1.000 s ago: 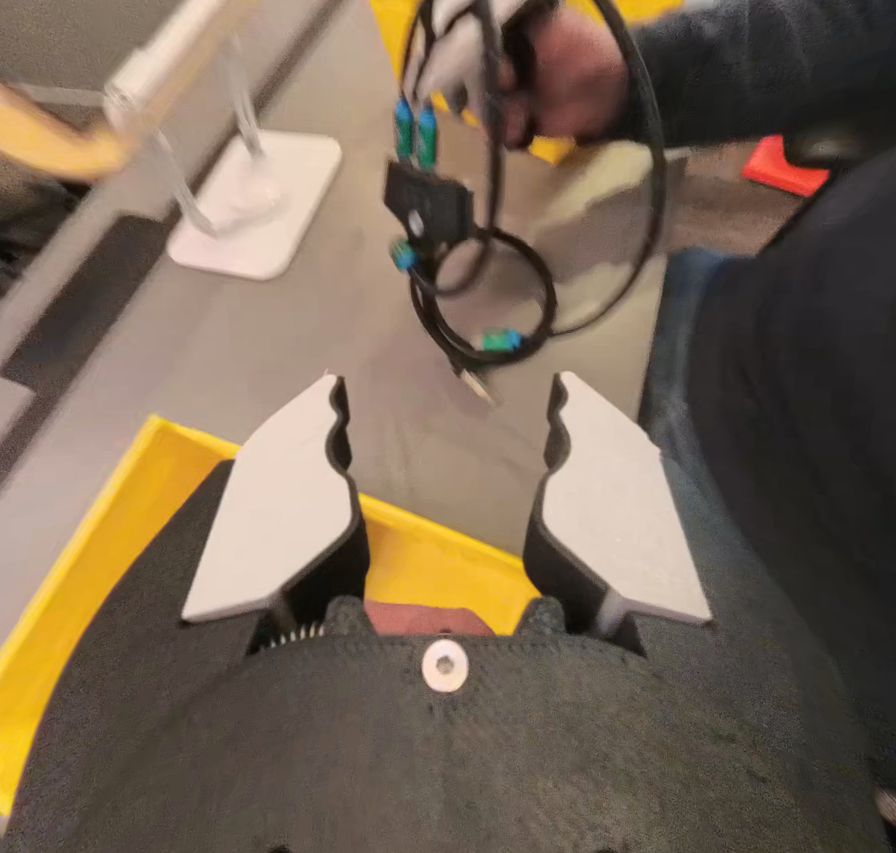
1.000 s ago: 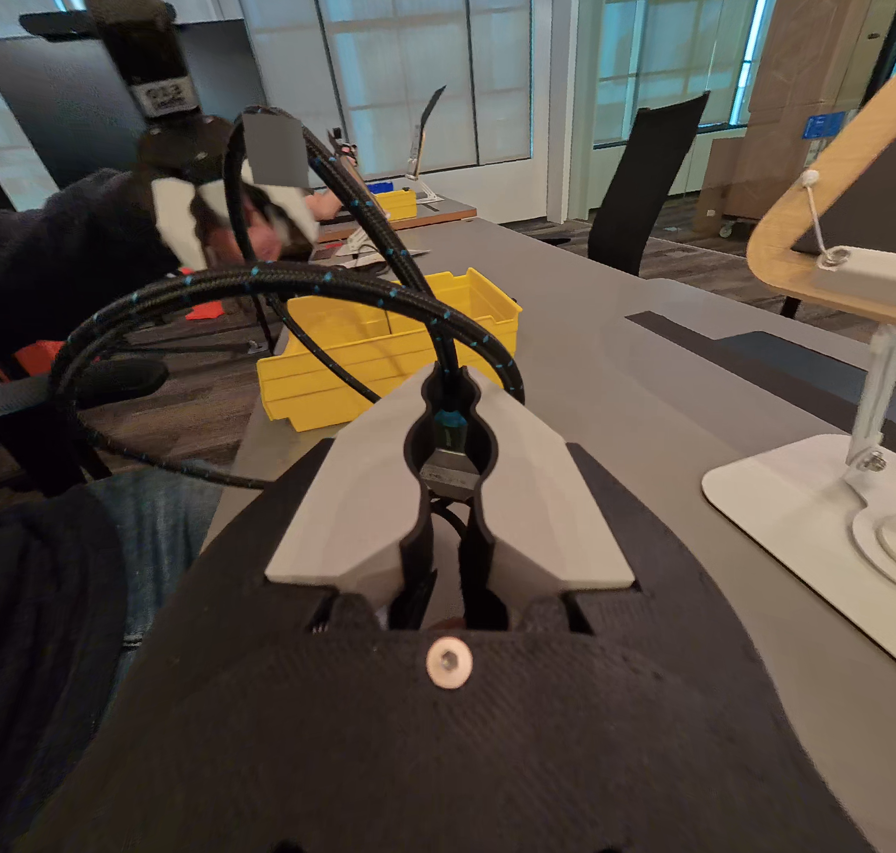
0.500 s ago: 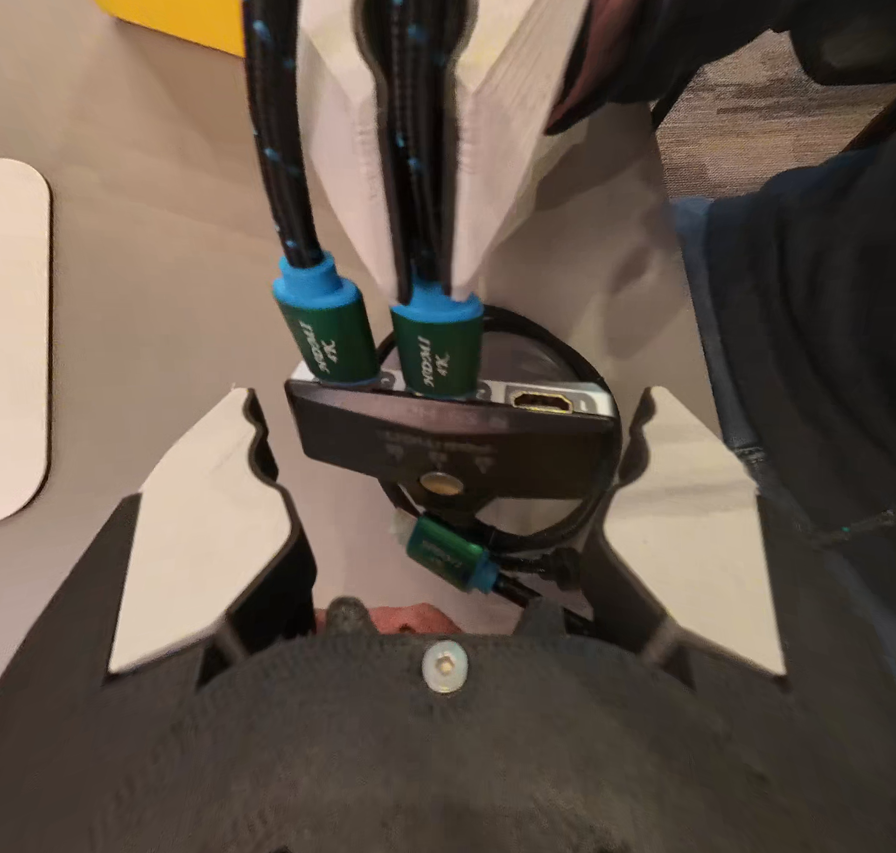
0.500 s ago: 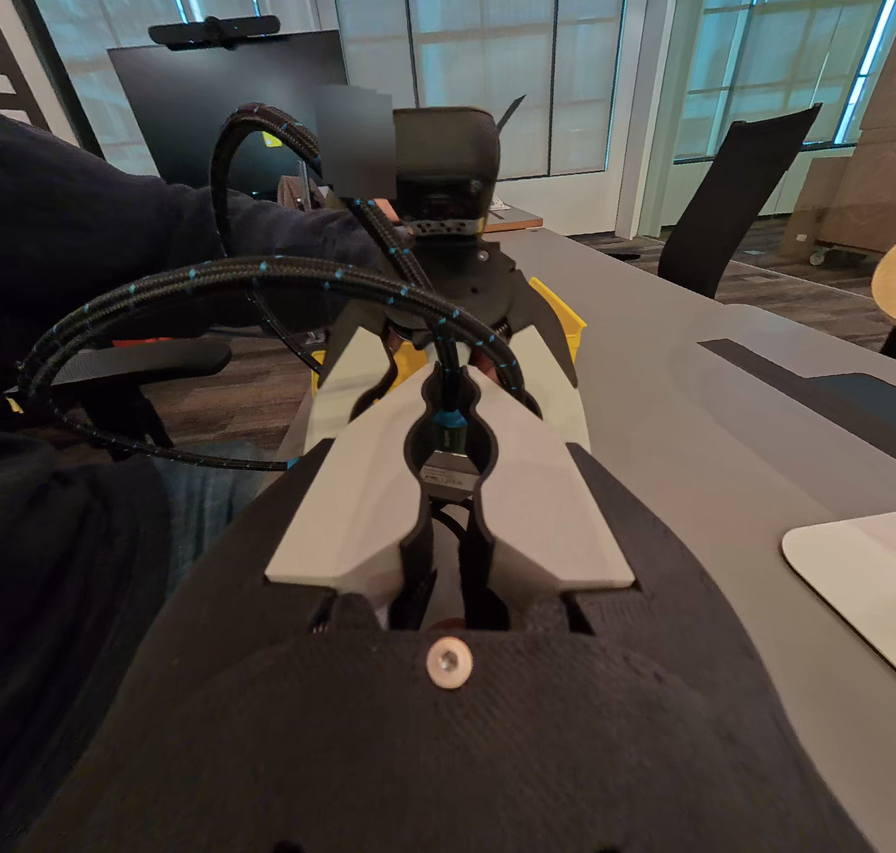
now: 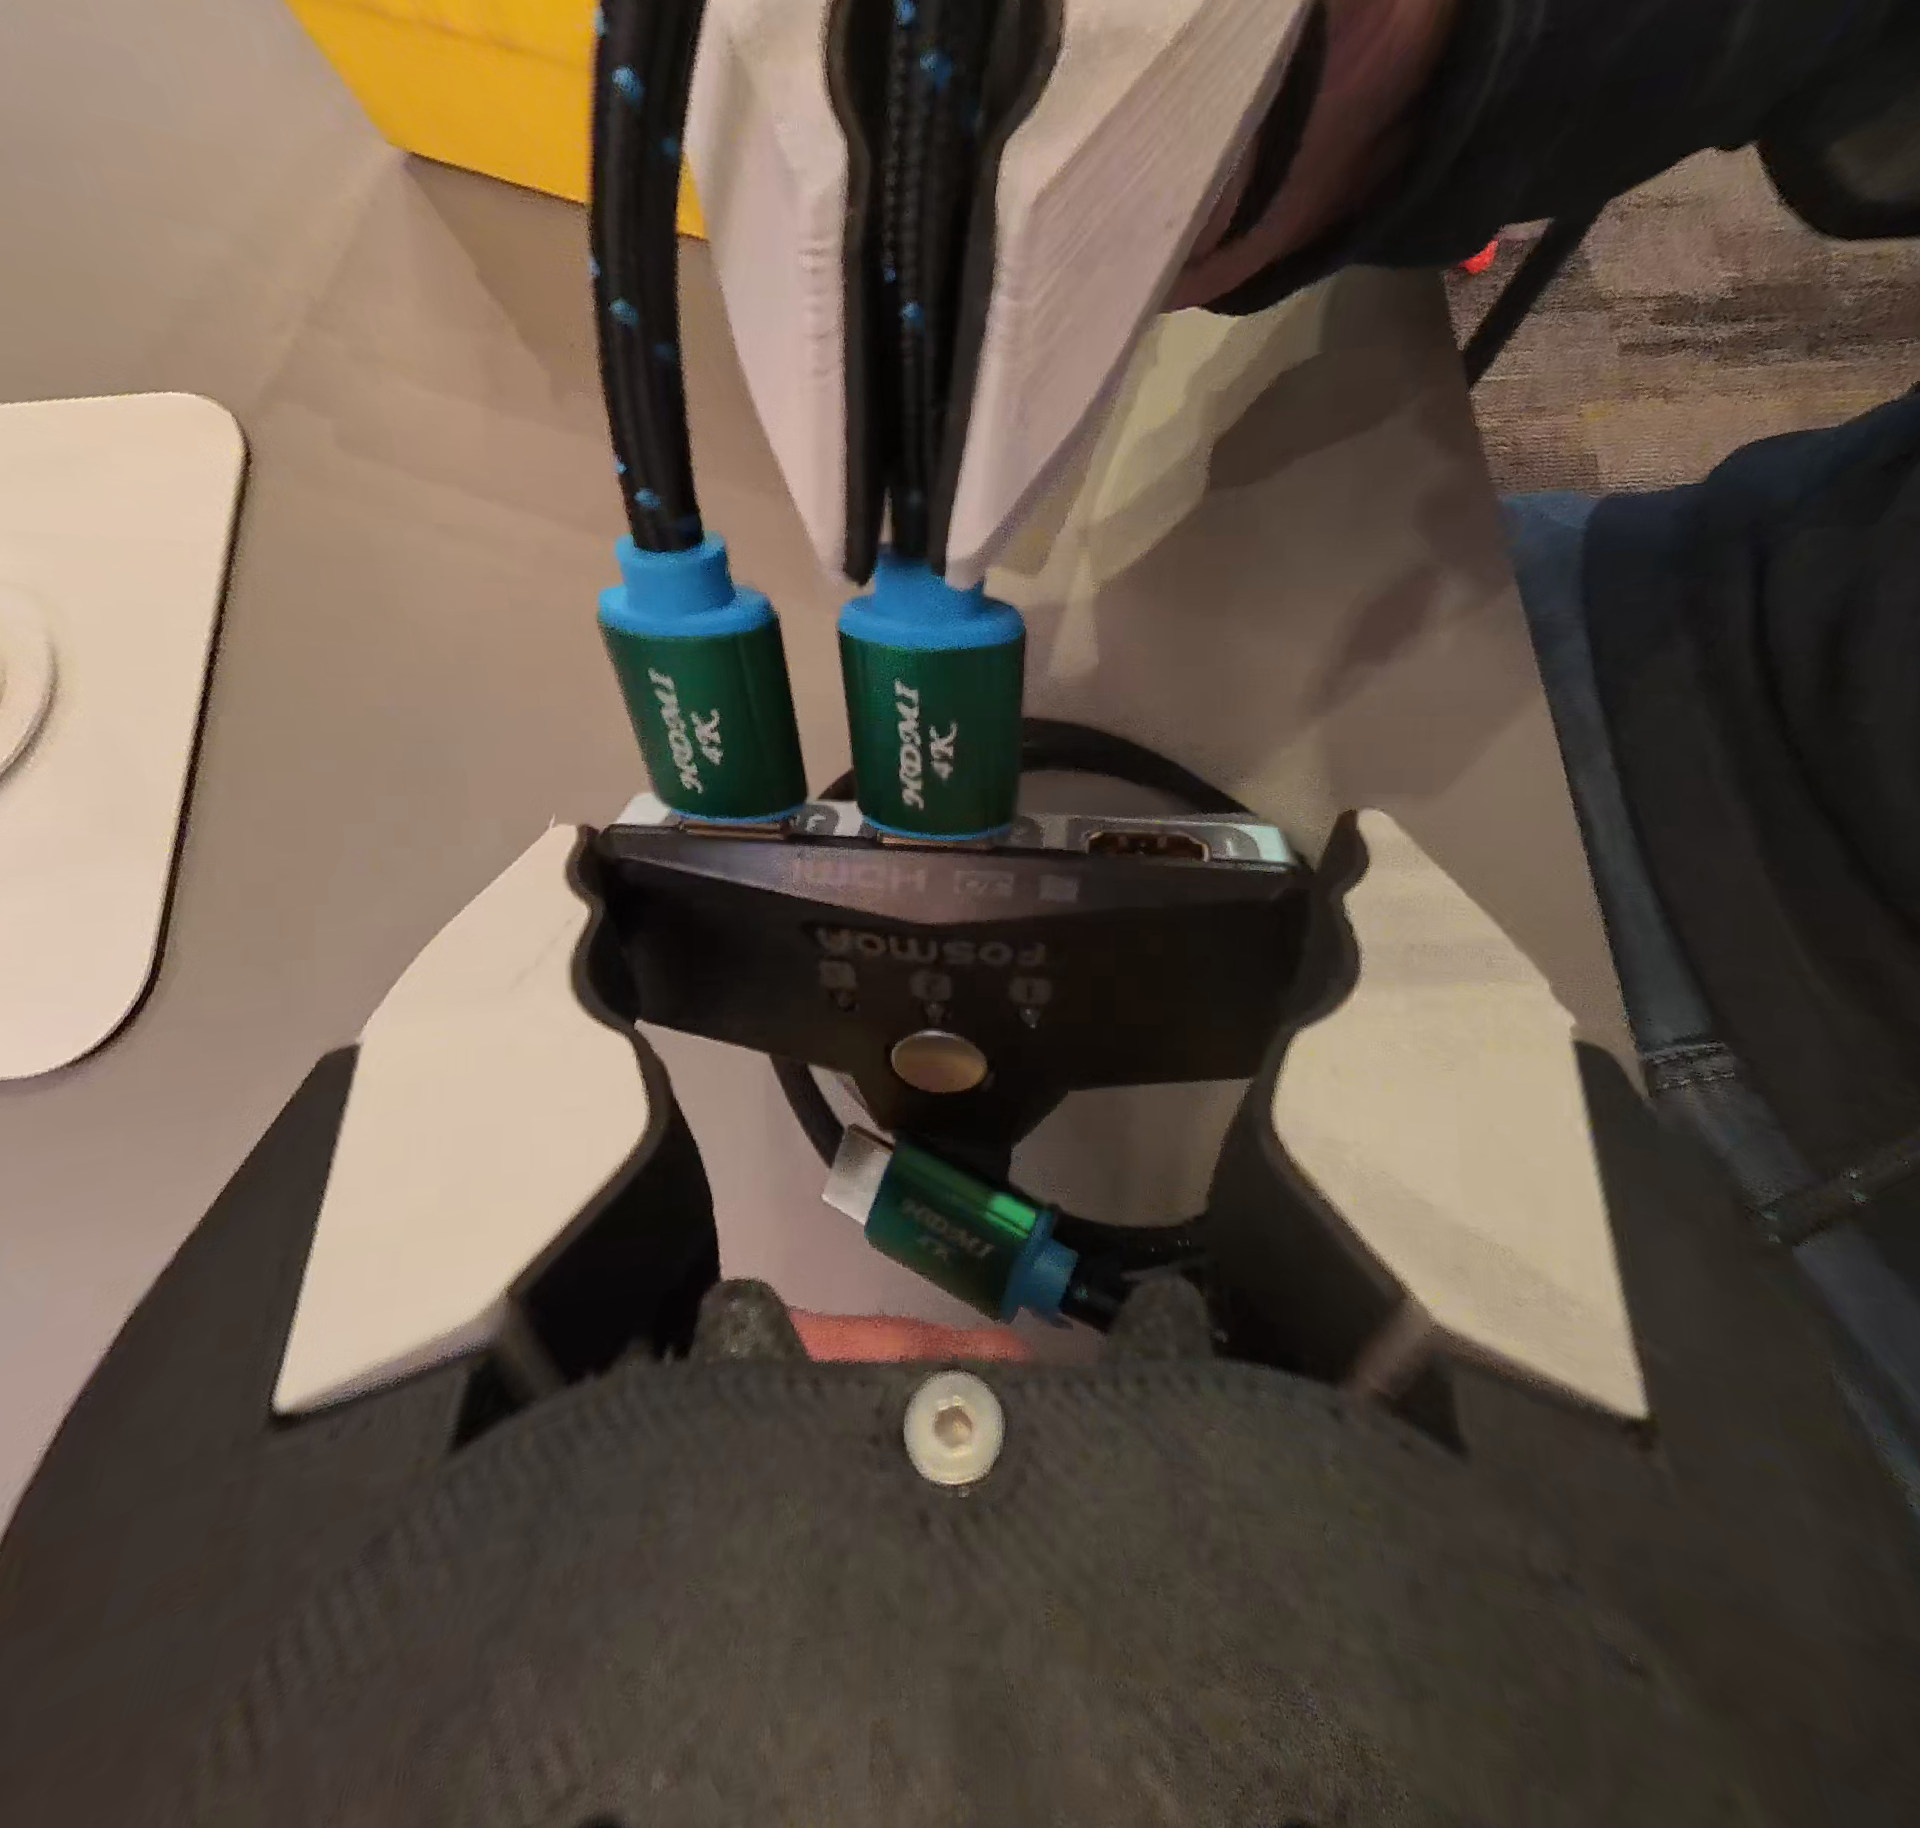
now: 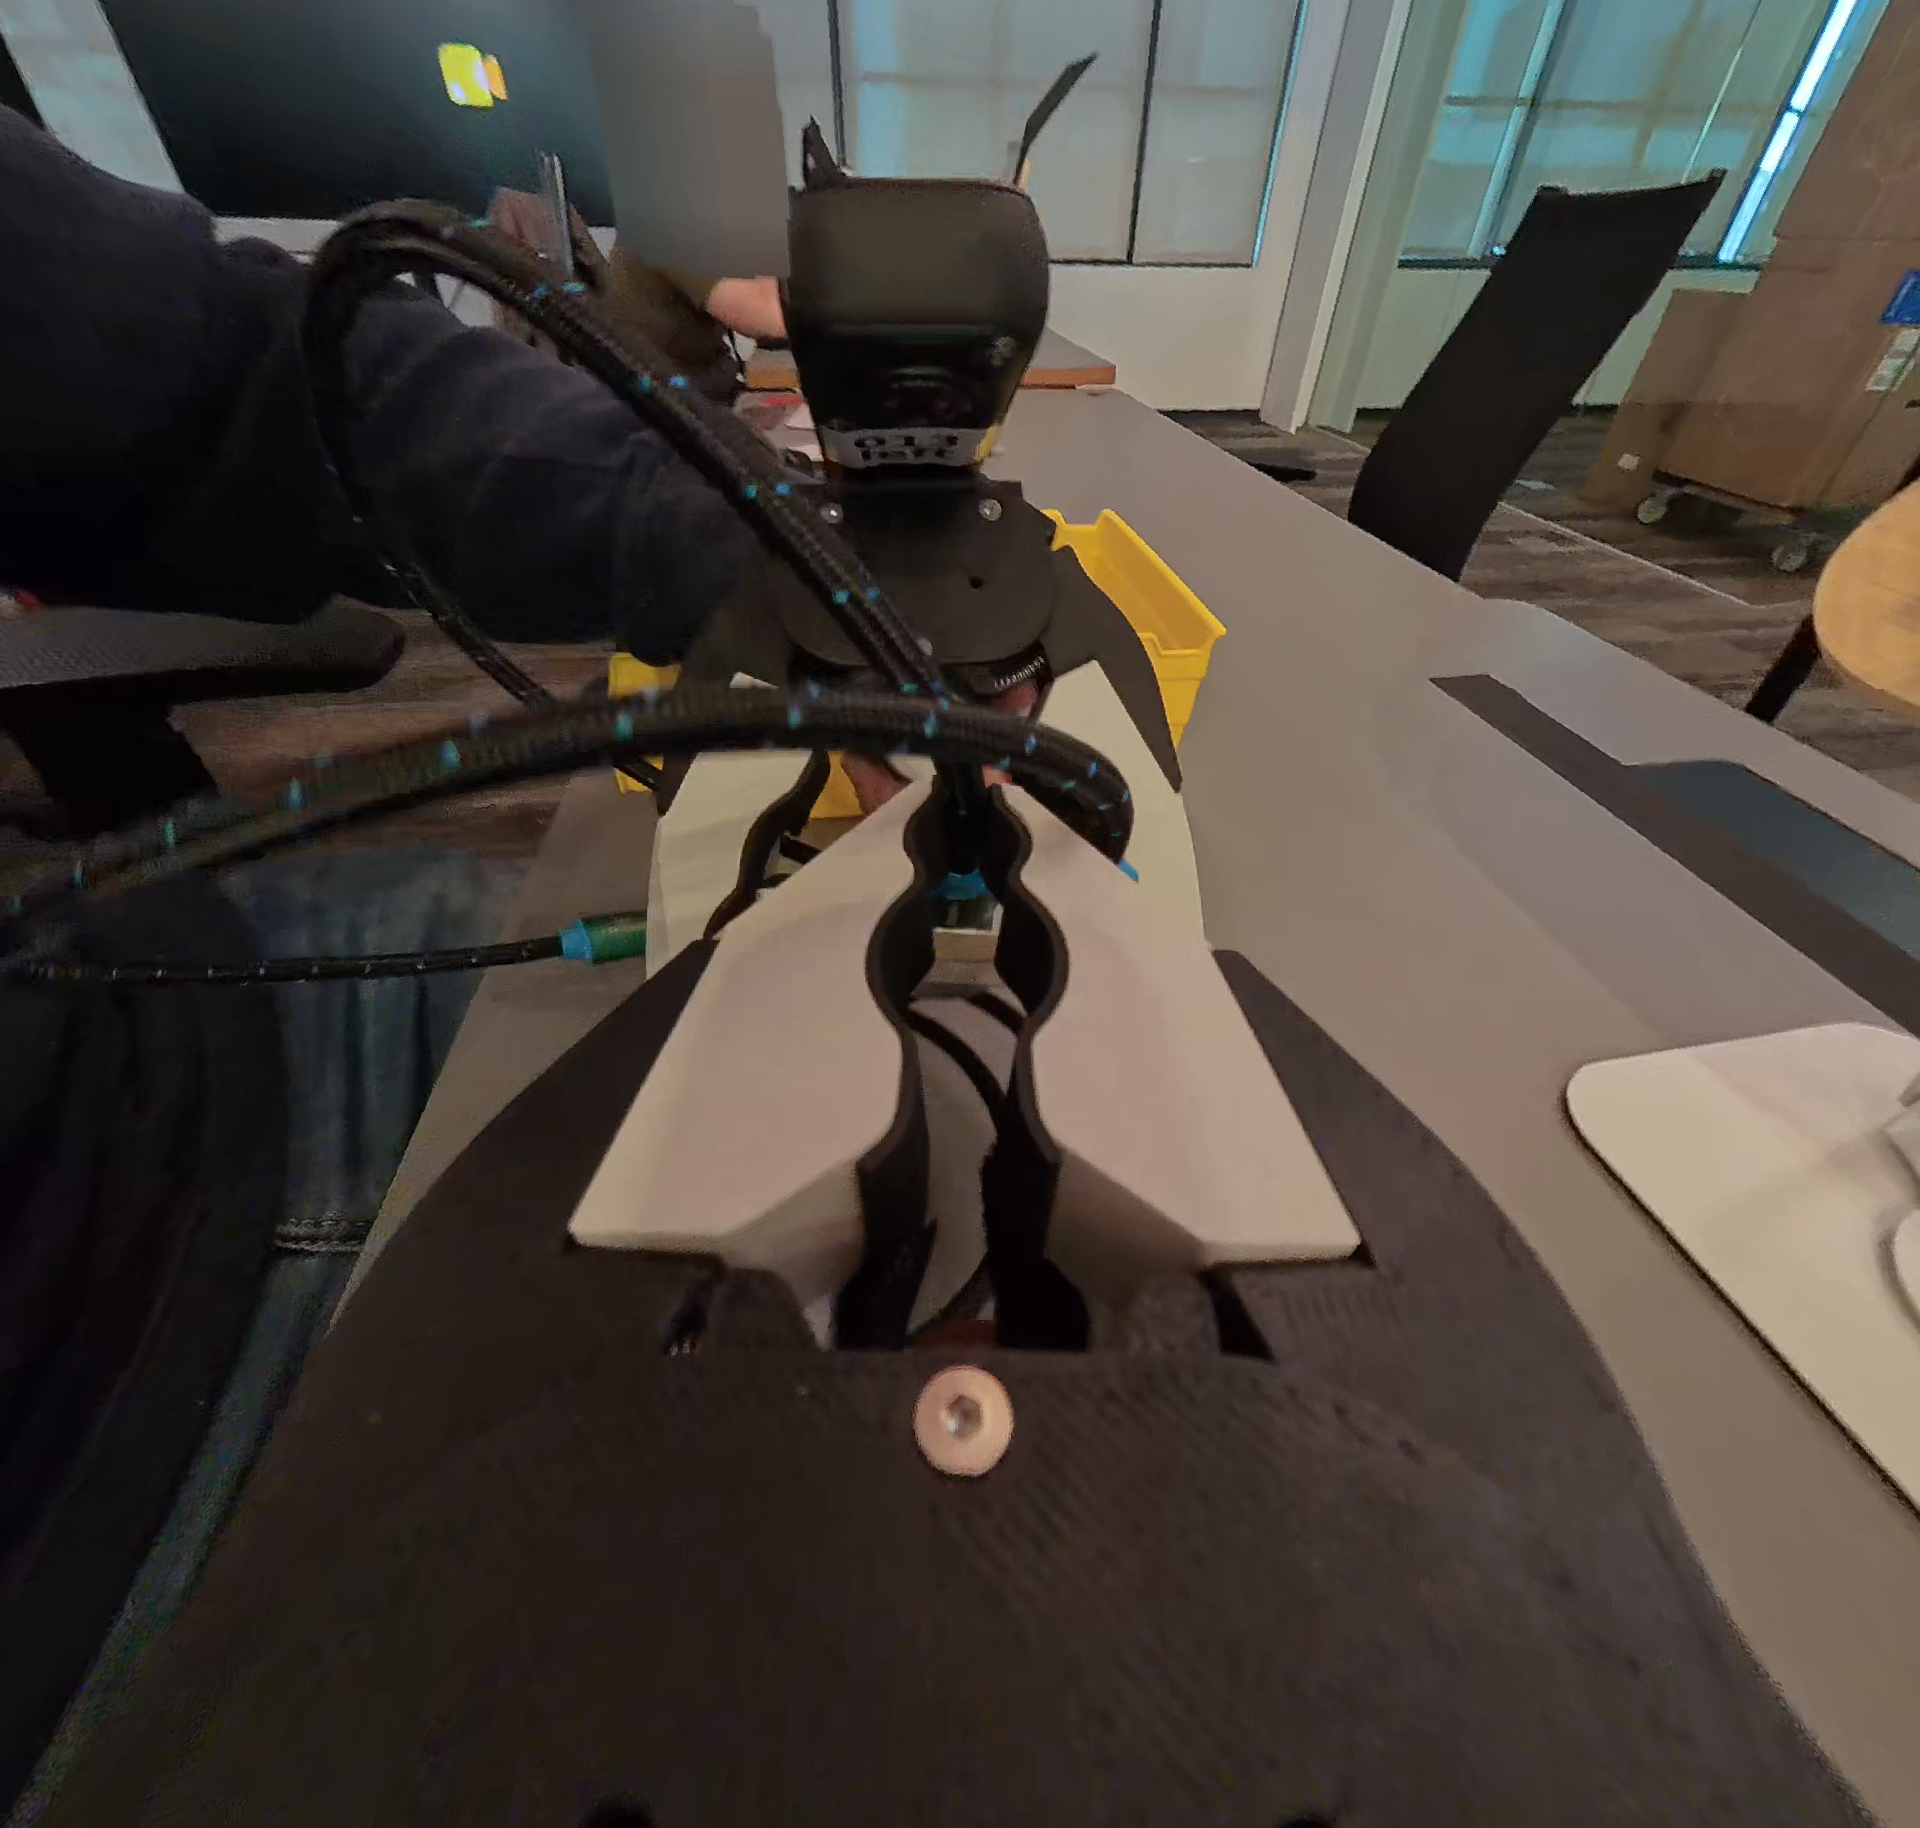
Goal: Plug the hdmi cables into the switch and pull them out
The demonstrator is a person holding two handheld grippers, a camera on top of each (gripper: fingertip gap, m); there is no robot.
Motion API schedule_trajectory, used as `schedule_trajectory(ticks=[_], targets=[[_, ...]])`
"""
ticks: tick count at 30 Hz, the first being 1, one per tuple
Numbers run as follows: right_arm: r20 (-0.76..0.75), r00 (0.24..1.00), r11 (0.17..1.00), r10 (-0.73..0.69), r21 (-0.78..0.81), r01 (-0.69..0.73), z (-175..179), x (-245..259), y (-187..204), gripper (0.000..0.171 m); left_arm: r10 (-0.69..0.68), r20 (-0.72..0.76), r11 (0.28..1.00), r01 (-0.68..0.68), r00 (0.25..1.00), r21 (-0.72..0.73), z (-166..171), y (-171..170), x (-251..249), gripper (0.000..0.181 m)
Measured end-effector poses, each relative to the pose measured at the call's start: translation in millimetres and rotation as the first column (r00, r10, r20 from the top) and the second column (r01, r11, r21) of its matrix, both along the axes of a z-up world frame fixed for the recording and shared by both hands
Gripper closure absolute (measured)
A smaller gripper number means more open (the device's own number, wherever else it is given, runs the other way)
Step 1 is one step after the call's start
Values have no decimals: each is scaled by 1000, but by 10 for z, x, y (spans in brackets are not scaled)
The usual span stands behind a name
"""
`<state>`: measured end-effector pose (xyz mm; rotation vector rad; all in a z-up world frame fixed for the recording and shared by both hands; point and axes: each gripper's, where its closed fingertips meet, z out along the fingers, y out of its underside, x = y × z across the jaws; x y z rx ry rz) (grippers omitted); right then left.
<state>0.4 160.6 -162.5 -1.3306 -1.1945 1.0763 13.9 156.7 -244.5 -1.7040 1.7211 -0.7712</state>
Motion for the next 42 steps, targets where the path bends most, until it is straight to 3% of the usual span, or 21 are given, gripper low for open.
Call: schedule_trajectory(ticks=[7, 13, 19, 27, 34, 36, 42], targets=[[28, 999, 1000, -15, -25, 15, -144, -4, 9, 169, 38, -1, 999, -38, 999, 6, -67, 38, -96, 59], [102, 993, 998, 53, 33, -57, -299, -10, -70, 167, 29, -191, 996, -12, 981, 90, -210, 20, -183, 59], [177, 982, 993, 72, 80, -87, -331, -14, -94, 166, 13, -270, 993, 19, 963, 118, -233, 24, -215, 59], [387, 922, 991, 13, 118, -63, -520, 32, -104, 168, -28, -280, 993, 59, 960, 101, -402, 6, -187, 59], [453, 890, 992, -55, 128, -4, -667, 92, -100, 167, -52, -228, 996, 68, 972, 65, -535, -8, -124, 59], [449, 891, 991, -61, 133, 1, -664, 100, -112, 167, -52, -205, 996, 66, 977, 64, -539, -22, -103, 59], [305, 952, 997, -35, -52, 53, -481, 88, -101, 168, -38, -151, 996, 49, 988, 72, -378, -9, -87, 59]])
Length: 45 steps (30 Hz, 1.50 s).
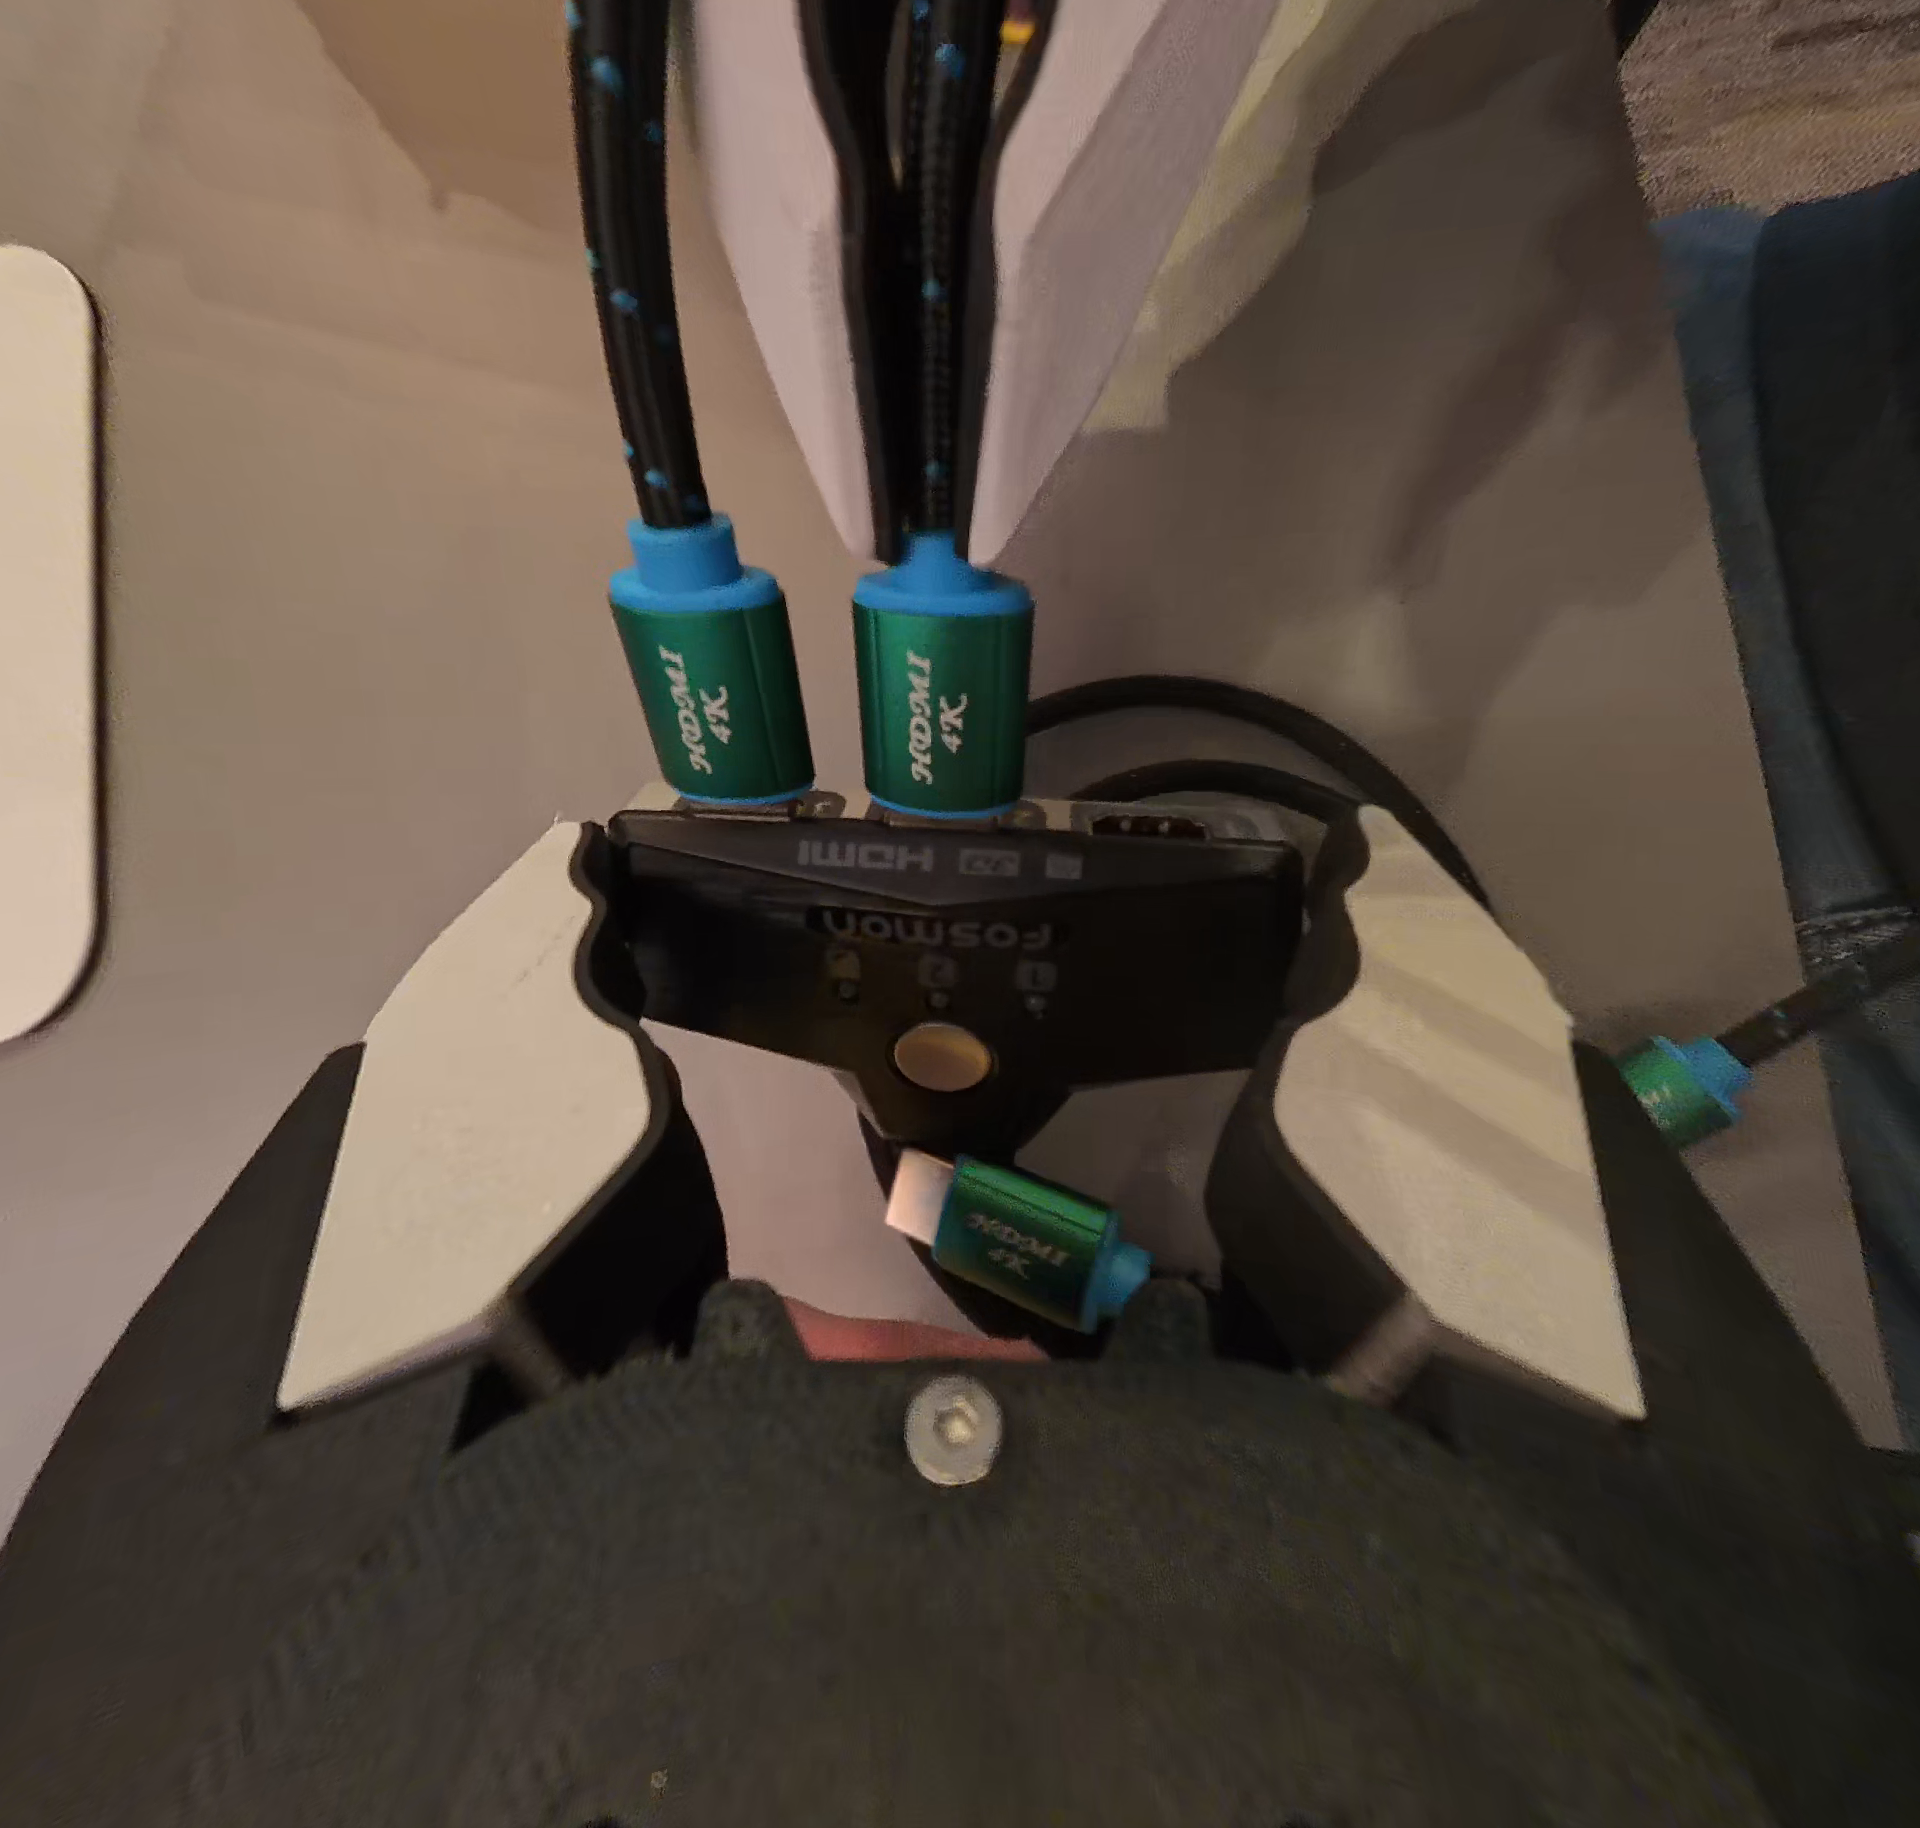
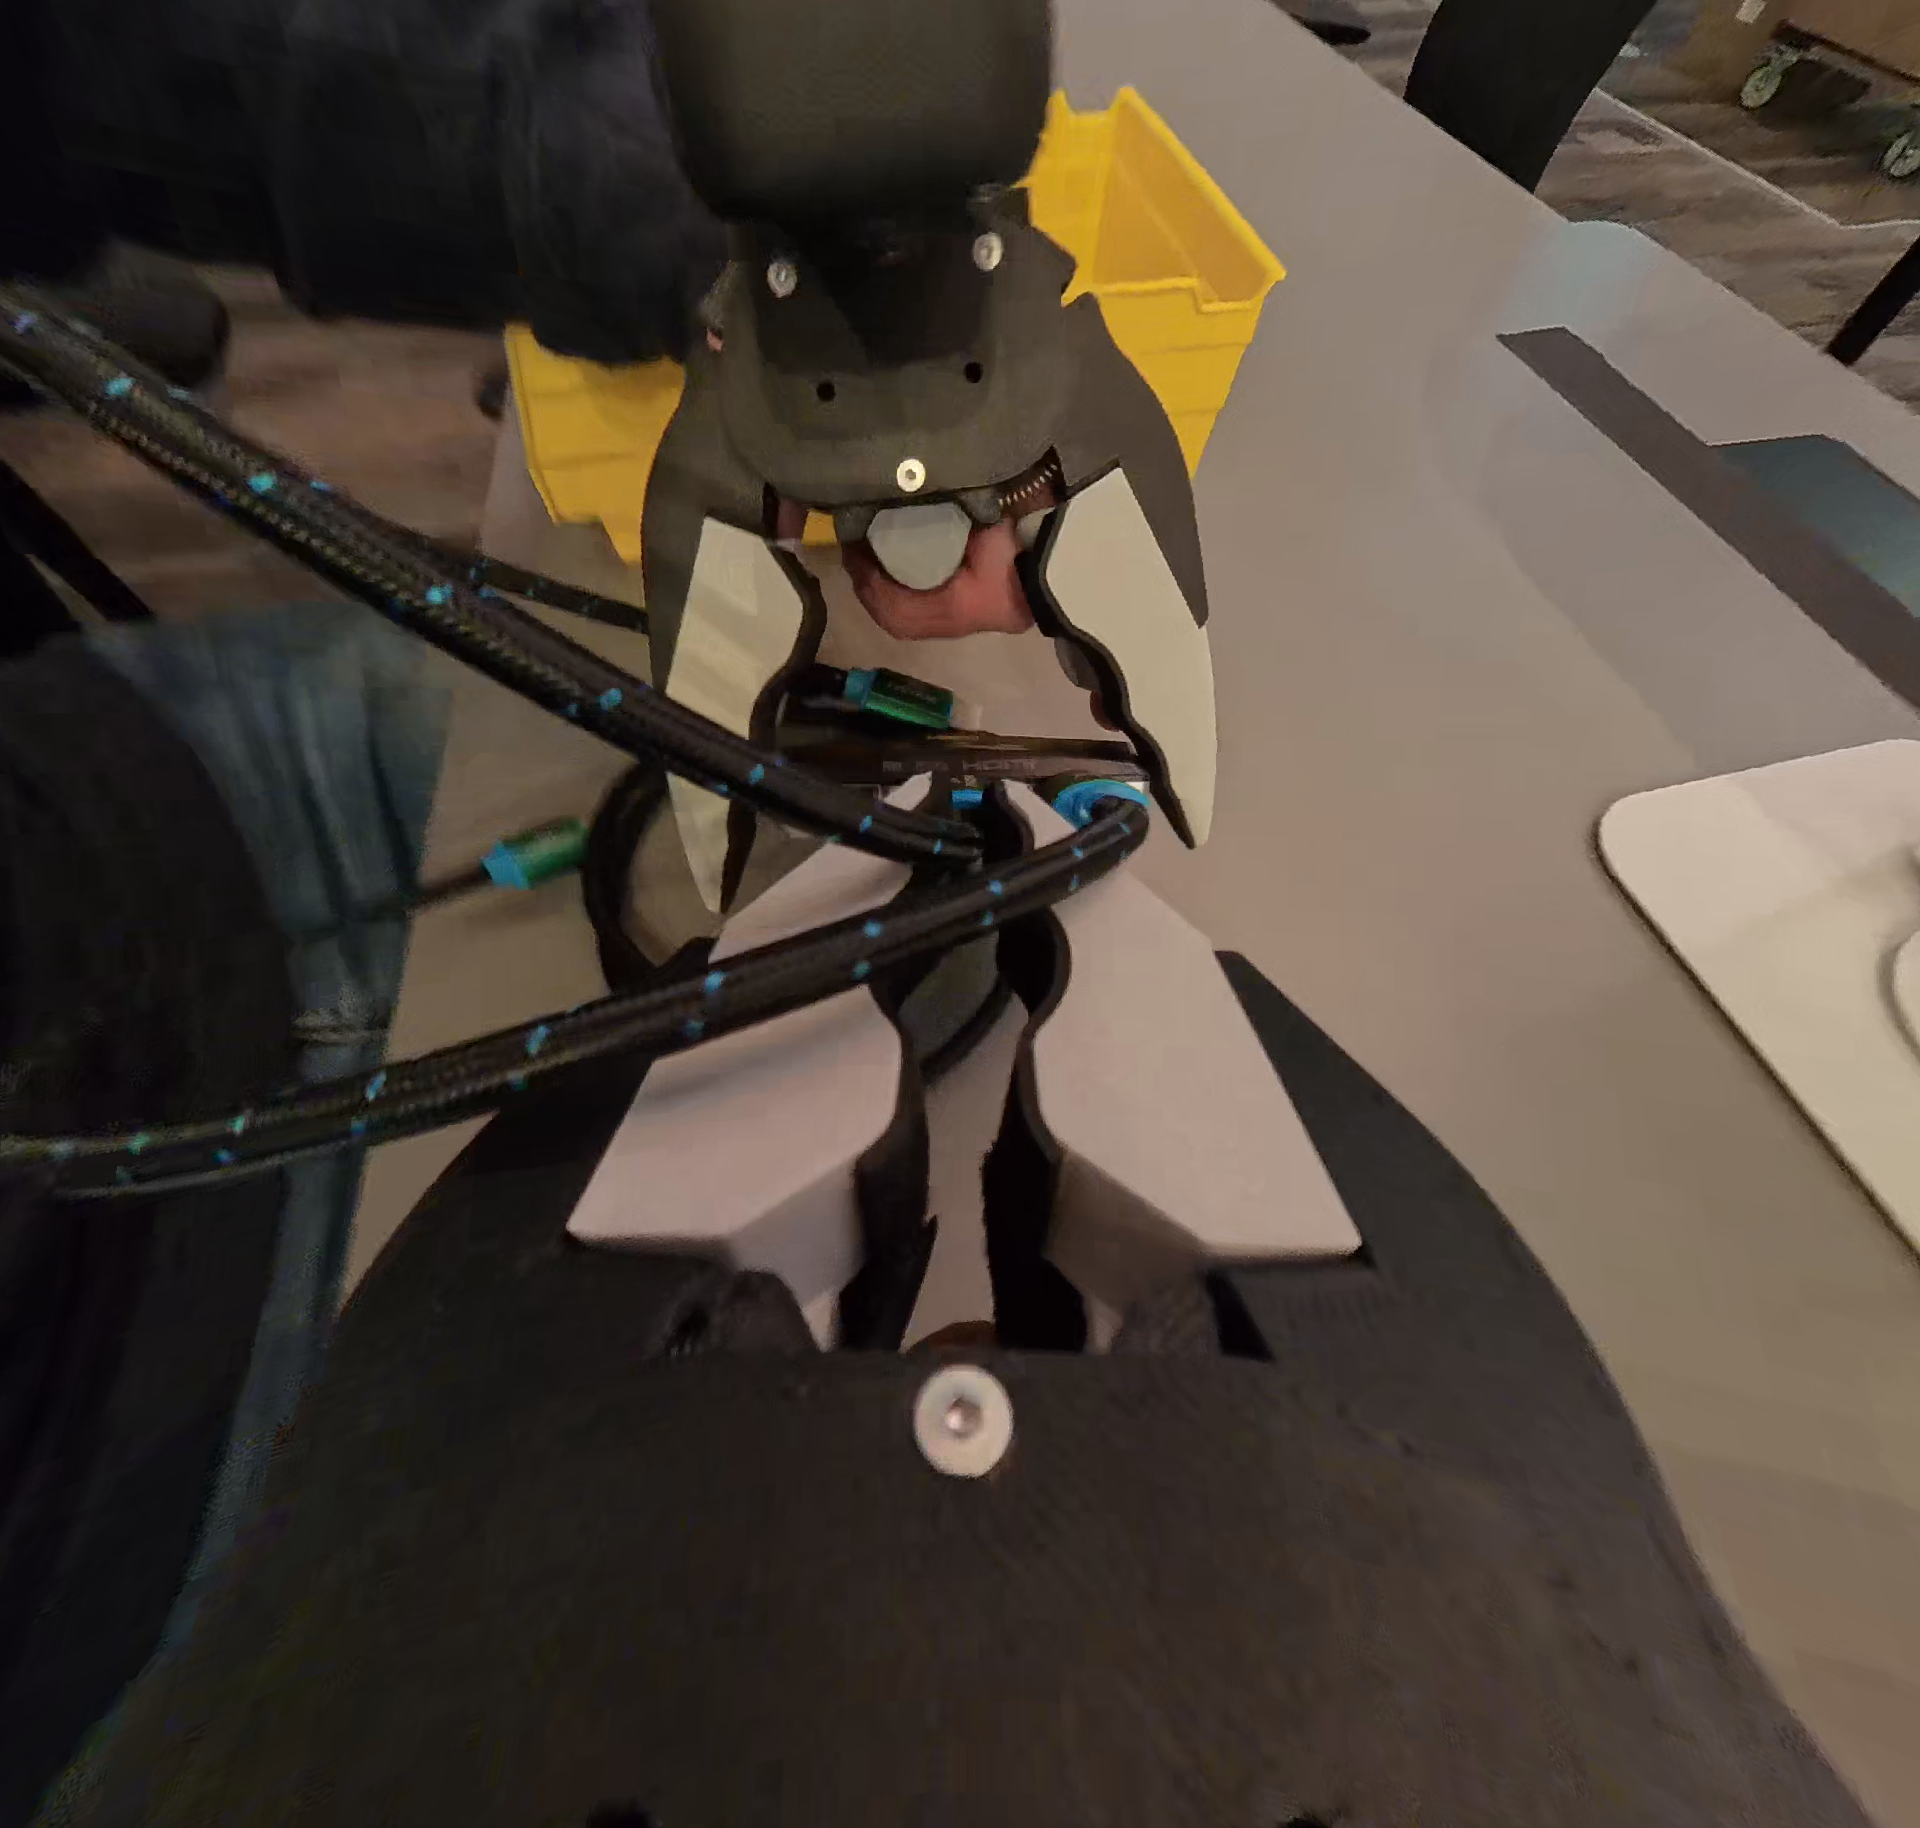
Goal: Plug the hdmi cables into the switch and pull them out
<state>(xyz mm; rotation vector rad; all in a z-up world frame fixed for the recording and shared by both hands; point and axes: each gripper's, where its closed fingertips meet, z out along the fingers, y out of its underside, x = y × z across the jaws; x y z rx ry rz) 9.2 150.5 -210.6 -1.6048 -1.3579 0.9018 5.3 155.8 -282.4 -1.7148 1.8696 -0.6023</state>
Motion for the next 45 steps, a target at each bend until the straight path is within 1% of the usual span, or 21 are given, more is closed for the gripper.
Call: schedule_trajectory(ticks=[1, 2, 3, 4, 5, 6, 7, 8, 10, 12, 15, 20, 24, 25, 26, 30, 32, 34, 37, 45], targets=[[-32, 999, 1000, 2, -19, -3, 56, 5, -6, 169, -3, 5, 1000, 3, 1000, 9, 35, 1, -5, 59], [-98, 995, 999, -1, -33, -2, 208, 47, -6, 166, 10, -46, 999, -8, 999, 34, 2, 44, -81, 60], [-145, 989, 1000, -23, -17, 21, 397, 155, 48, 167, 48, -104, 997, -42, 993, 61, -99, 138, -245, 60], [-120, 992, 998, -48, 32, 52, 477, 261, 118, 168, 105, -85, 994, -102, 991, 41, -102, 197, -351, 61], [-104, 994, 997, -44, 52, 50, 513, 293, 133, 169, 120, -41, 992, -118, 992, 48, 11, 182, -327, 60], [-113, 993, 998, -32, 43, 37, 555, 281, 122, 167, 94, 15, 992, -95, 995, 86, 185, 134, -202, 60], [-116, 993, 999, -19, 38, 24, 619, 255, 92, 168, 79, 11, 989, -80, 997, 128, 267, 140, -142, 60], [-96, 995, 999, -6, 51, 11, 667, 233, 61, 168, 83, -11, 985, -80, 997, 155, 266, 191, -150, 60], [-50, 999, 997, -12, 69, 16, 629, 229, 93, 169, 114, -29, 981, -108, 993, 162, 220, 264, -210, 60], [-30, 1000, 999, -1, 43, 3, 514, 246, 74, 169, 126, 21, 979, -128, 992, 158, 336, 258, -194, 60], [3, 1000, 998, -29, 62, 29, 433, 247, 74, 167, 143, -15, 963, -136, 990, 232, 385, 340, -282, 59], [31, 997, 998, -65, 18, 64, 273, 237, 108, 167, 191, 6, 948, -186, 982, 257, 525, 438, -434, 59], [139, 985, 991, -106, 91, 93, 202, 344, 170, 167, 243, 9, 926, -235, 970, 296, 592, 548, -599, 59], [164, 982, 992, -94, 95, 79, 201, 365, 158, 167, 254, 14, 921, -246, 967, 301, 607, 570, -627, 59], [176, 981, 993, -78, 96, 62, 220, 381, 140, 167, 267, 1, 914, -253, 964, 316, 602, 596, -666, 59], [212, 969, 984, -124, 154, 92, 354, 514, 207, 167, 301, -38, 895, -269, 953, 356, 552, 682, -786, 59], [209, 964, 980, -163, 147, 133, 426, 616, 280, 167, 310, -8, 887, -286, 951, 364, 580, 710, -817, 59], [245, 948, 975, -205, 134, 176, 396, 762, 387, 168, 323, 2, 871, -298, 946, 392, 620, 744, -873, 59], [278, 922, 960, -268, 164, 229, 428, 968, 540, 168, 336, 31, 855, -318, 941, 410, 705, 750, -917, 59], [250, 908, 930, -335, 244, 276, 888, 1209, 711, 167, 362, 53, 829, -348, 931, 438, 771, 720, -947, 59]])
